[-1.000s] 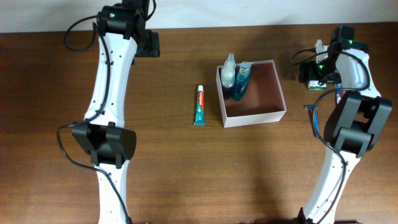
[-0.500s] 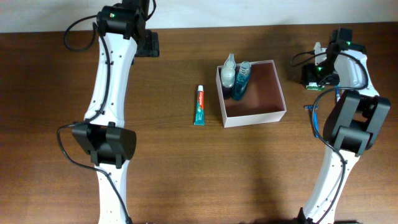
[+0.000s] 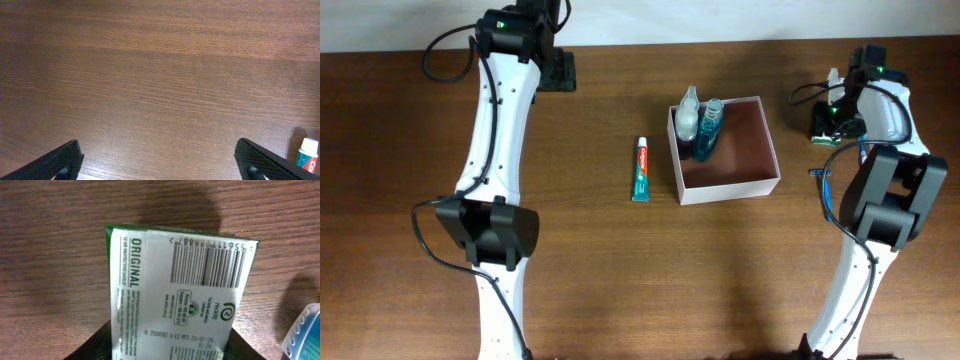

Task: Pack container
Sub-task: 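Reach the right gripper to the green soap bar box and grasp it, then carry the soap bar box with the right gripper and drop it into the box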

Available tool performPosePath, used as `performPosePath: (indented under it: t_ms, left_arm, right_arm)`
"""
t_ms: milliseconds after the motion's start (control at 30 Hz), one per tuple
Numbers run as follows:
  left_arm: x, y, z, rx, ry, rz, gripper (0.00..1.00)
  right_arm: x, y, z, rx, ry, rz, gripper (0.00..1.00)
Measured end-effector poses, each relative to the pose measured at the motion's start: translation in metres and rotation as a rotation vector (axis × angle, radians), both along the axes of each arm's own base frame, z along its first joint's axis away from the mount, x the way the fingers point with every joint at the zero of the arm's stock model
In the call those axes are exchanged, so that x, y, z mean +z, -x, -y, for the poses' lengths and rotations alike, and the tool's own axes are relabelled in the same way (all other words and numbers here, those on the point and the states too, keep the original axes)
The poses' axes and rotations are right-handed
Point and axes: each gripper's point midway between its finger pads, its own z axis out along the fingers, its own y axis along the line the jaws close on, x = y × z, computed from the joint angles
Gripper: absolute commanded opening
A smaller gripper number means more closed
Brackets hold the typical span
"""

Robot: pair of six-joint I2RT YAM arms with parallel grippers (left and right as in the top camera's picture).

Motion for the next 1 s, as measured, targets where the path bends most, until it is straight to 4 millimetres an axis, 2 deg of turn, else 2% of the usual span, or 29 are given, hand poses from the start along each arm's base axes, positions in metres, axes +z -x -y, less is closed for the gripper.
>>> performPosePath:
  t_ms: [167, 233, 300, 533, 667, 767, 1000]
  left_arm:
    - [0.000, 0.000, 0.000, 0.000, 0.000, 0.000, 0.99]
    - [0.000, 0.000, 0.000, 0.000, 0.000, 0.000, 1.00]
    - [0.000, 0.000, 0.000, 0.000, 0.000, 0.000, 0.99]
    - [0.000, 0.000, 0.000, 0.000, 0.000, 0.000, 0.99]
    - [0.000, 0.000, 0.000, 0.000, 0.000, 0.000, 0.99]
    - [0.000, 0.000, 0.000, 0.000, 0.000, 0.000, 0.99]
    - [0.000, 0.000, 0.000, 0.000, 0.000, 0.000, 0.99]
  right_arm:
    - [0.006, 0.000, 0.000, -0.024, -0.009, -0.009, 0.43]
    - [0.015, -0.001, -0.002, -0.025, -0.023, -0.014, 0.42]
    - [0.030, -0.001, -0.005, -0.030, -0.041, -0.015, 0.40]
    - [0.106, 0.003, -0.024, -0.026, -0.134, 0.021, 0.38]
    - [0.138, 0.021, -0.044, -0.023, -0.179, -0.008, 0.37]
    - [0.152, 0.027, -0.062, 0.001, -0.195, -0.018, 0.37]
    - [0.157, 0.020, -0.109, 0.088, -0.223, -0.006, 0.38]
